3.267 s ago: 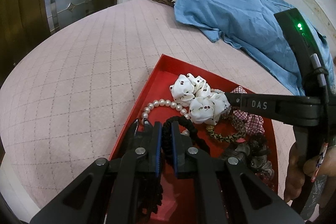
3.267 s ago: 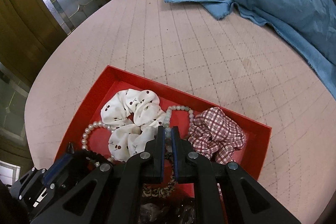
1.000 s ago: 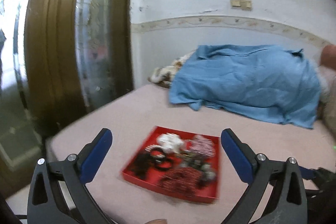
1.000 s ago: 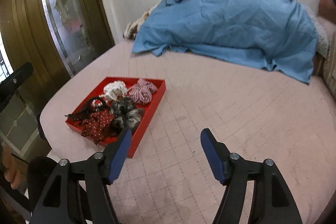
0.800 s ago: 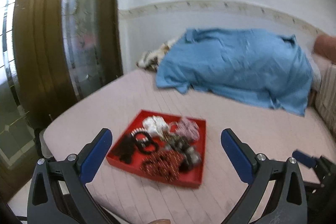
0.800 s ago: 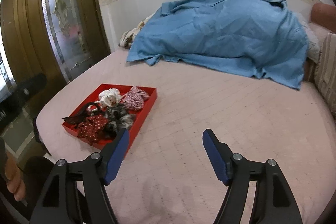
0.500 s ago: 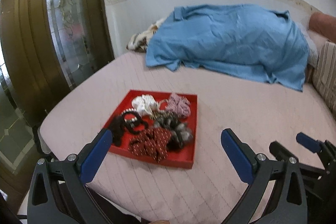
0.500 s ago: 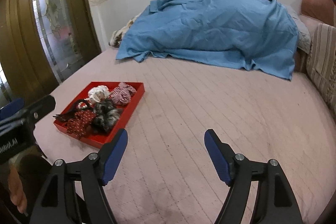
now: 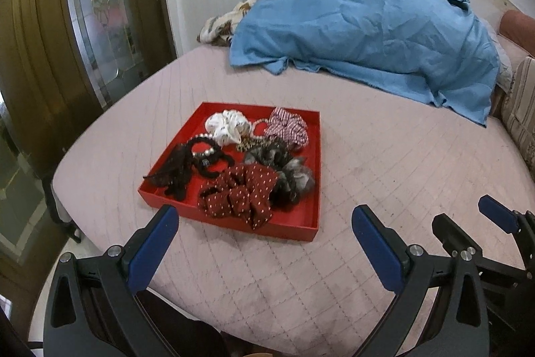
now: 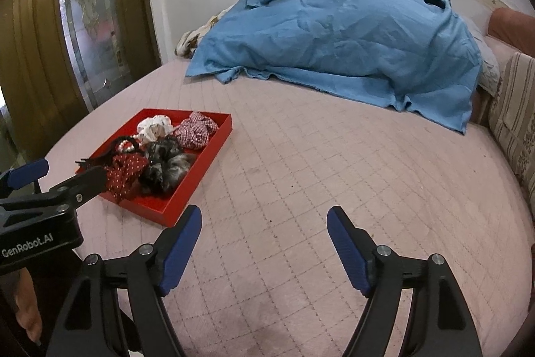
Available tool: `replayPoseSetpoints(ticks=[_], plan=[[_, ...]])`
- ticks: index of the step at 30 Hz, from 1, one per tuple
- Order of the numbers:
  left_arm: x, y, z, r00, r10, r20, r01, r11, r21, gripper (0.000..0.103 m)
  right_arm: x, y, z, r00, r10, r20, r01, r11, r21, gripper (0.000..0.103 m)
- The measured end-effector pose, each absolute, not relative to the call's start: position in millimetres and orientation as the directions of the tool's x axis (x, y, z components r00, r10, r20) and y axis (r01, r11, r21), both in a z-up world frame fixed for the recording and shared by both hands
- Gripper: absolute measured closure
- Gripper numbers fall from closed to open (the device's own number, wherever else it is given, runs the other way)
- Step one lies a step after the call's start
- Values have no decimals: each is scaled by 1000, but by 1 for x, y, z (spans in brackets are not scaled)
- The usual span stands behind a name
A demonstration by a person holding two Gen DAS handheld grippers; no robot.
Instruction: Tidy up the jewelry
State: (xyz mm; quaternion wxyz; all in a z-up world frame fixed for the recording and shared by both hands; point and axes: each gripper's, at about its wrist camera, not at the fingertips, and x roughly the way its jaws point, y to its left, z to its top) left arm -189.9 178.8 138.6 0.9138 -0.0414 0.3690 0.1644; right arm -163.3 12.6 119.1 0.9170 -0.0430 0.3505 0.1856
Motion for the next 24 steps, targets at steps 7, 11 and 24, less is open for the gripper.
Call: replayPoseSetpoints(ticks=[7,11,24], plan=[[-187,189,127,647,236,-725,-335,942,9,0,-162,17,111,673,290,-680,-365,930,36,21],[-185,191,123,640,233,-732,-334,943,9,0,-161,21,107,663,285,-692,-369,929,28,21],[-181,195,114,625,217,-750,-334,942,-6,0,-158,27,101,648,273,-711,-374,927,15,20]])
